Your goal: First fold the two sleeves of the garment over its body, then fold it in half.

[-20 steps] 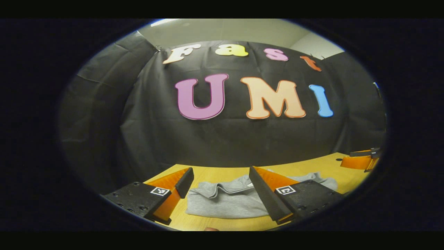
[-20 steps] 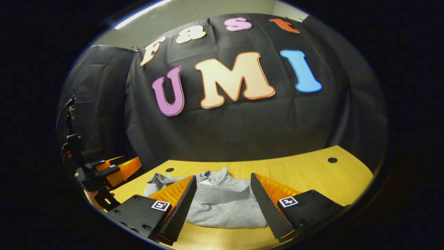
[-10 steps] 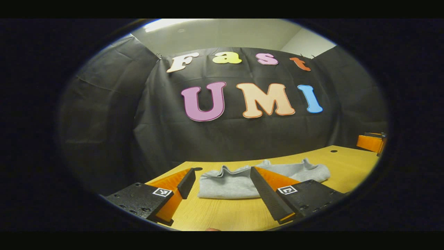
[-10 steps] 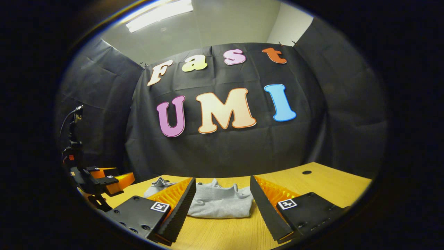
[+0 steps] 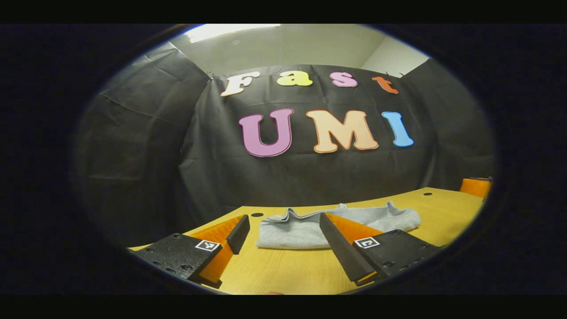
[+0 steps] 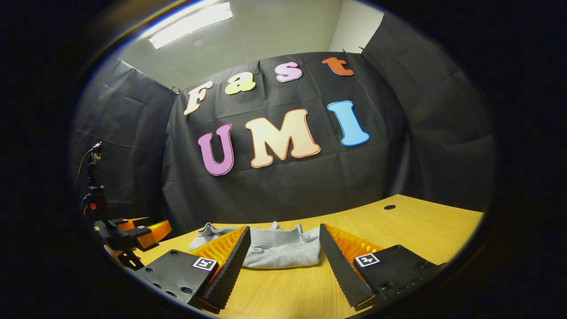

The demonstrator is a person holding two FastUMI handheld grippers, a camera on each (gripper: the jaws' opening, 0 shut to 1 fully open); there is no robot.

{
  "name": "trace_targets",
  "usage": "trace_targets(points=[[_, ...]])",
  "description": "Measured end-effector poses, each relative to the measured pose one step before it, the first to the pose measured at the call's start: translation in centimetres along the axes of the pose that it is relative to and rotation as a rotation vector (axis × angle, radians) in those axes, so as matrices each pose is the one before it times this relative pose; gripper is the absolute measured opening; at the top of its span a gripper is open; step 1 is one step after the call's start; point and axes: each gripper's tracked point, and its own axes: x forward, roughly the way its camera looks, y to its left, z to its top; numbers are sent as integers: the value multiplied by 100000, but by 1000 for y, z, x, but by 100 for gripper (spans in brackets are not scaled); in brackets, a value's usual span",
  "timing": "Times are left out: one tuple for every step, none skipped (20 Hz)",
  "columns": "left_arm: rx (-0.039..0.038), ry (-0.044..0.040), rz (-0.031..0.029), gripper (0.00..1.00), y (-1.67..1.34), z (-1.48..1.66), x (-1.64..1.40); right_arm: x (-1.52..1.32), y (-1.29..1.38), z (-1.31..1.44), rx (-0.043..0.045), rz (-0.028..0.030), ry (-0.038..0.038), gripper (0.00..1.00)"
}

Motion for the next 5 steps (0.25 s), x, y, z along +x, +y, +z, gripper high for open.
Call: trace_targets(points=[[-697, 625, -431, 94, -204, -147, 73, -189, -51, 21, 163, 56, 125, 96], [-523, 634, -310, 94, -146, -114, -8, -88, -107, -26, 304, 163, -83, 96], [-362, 317, -22, 94, -135, 36, 32, 6, -83, -88, 574, 90, 50, 97], [-190, 191, 41, 94, -254, 30, 158, -96, -201, -61, 824, -104, 318, 97], [94, -32, 167, 94, -72, 88, 0, -28, -158, -148, 915, -57, 268, 97]])
